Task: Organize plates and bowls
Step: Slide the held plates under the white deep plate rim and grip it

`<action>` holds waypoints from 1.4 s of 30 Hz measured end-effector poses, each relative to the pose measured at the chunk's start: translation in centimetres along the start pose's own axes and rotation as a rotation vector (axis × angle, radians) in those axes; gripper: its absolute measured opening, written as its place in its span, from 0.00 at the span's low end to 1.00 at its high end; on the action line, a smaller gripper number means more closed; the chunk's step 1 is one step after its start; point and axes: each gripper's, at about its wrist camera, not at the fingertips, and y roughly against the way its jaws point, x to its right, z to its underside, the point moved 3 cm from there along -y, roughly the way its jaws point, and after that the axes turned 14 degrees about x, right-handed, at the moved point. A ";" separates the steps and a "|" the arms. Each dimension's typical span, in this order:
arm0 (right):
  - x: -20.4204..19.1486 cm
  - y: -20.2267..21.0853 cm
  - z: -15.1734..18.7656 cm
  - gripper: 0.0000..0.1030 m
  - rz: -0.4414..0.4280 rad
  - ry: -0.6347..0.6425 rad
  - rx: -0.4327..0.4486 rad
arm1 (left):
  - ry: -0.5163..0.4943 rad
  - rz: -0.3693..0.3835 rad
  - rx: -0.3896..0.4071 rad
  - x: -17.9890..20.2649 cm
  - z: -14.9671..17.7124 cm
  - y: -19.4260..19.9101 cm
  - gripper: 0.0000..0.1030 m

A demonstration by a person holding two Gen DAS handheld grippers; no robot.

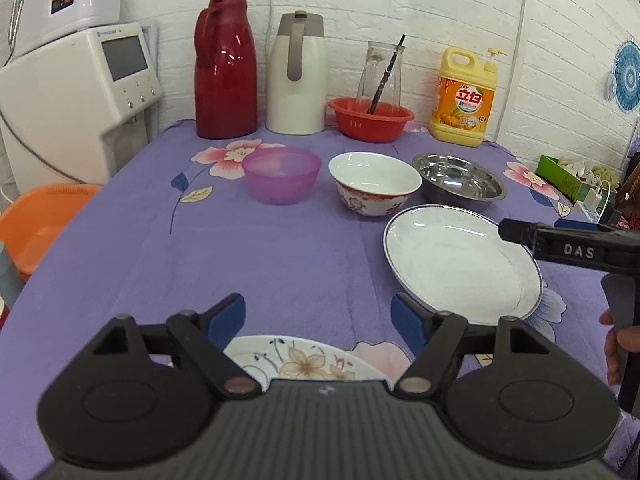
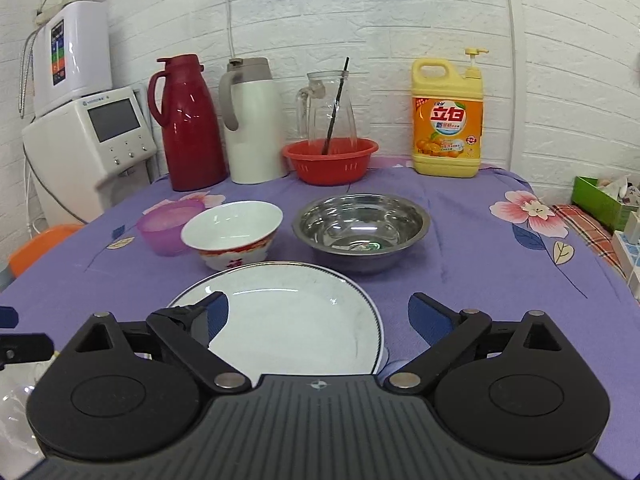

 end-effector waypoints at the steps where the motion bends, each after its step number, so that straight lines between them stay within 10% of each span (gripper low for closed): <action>1: 0.4 -0.7 0.1 1.00 0.001 -0.004 -0.007 | -0.009 -0.003 -0.003 0.3 -0.1 -0.3 0.72; 9: 2.1 -1.5 1.6 1.00 -0.043 -0.107 -0.027 | -0.060 -0.007 -0.034 2.0 -1.3 -3.1 0.72; 20: 2.6 -1.9 2.3 1.00 -0.018 -0.103 -0.081 | 0.073 0.178 -0.158 4.7 -2.9 -8.8 0.72; 42: 0.6 -3.1 4.4 1.00 -0.043 0.026 -0.185 | -0.022 0.115 -0.256 7.2 0.0 -14.2 0.63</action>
